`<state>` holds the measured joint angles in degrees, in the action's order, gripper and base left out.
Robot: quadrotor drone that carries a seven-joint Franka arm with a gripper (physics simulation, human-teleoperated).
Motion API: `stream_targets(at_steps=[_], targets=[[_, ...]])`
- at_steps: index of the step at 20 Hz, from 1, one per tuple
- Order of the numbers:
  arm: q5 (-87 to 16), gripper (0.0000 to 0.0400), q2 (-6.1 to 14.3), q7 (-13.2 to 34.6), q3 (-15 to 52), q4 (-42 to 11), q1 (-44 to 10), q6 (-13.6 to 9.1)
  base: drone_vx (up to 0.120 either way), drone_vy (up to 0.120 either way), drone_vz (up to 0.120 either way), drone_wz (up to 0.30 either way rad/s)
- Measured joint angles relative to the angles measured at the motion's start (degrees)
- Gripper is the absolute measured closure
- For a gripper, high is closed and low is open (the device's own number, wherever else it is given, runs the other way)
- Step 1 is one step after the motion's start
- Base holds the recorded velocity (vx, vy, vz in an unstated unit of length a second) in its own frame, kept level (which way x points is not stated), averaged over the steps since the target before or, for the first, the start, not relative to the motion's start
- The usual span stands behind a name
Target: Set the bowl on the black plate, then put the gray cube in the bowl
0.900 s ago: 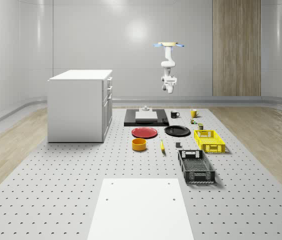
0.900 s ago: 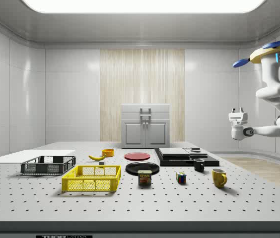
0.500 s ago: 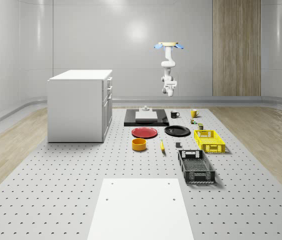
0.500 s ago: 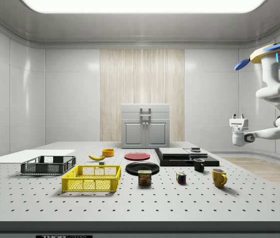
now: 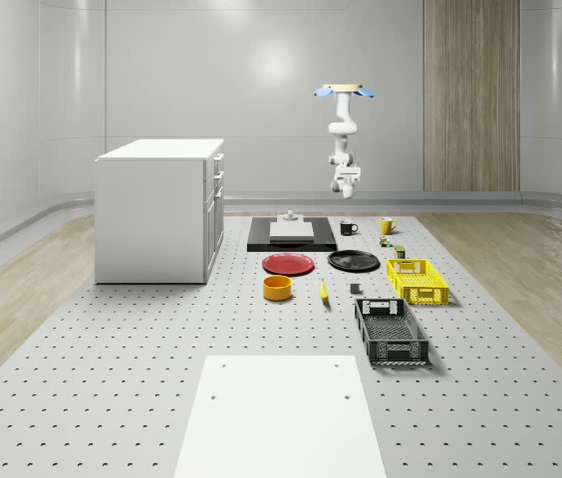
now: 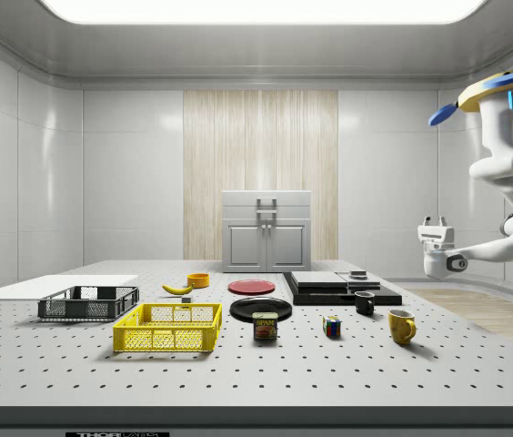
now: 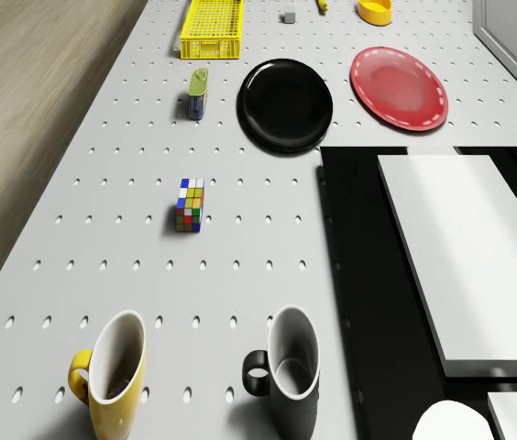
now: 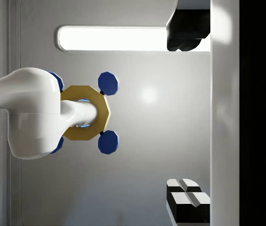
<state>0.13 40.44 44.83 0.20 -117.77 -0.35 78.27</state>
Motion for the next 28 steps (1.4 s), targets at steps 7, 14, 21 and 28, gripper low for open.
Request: stream_targets(at_steps=[7, 14, 21, 28], targets=[[0.02, 0.0, -0.18, -0.03, 0.04, 0.71, -0.06, -0.22, 0.12, 0.046, 0.0, 0.0], [0.01, 0.0, -0.04, -0.04, 0.08, 0.68, -0.11, -0.02, 0.12, -0.12, 0.0, 0.0], [-0.05, 0.0, 0.15, -0.05, 0.15, 0.51, -0.16, 0.26, 0.12, -0.12, 0.0, 0.0], [-0.28, 0.0, 0.36, -0.03, 0.33, 0.31, -0.23, 0.56, 0.12, -0.086, 0.0, 0.0]])
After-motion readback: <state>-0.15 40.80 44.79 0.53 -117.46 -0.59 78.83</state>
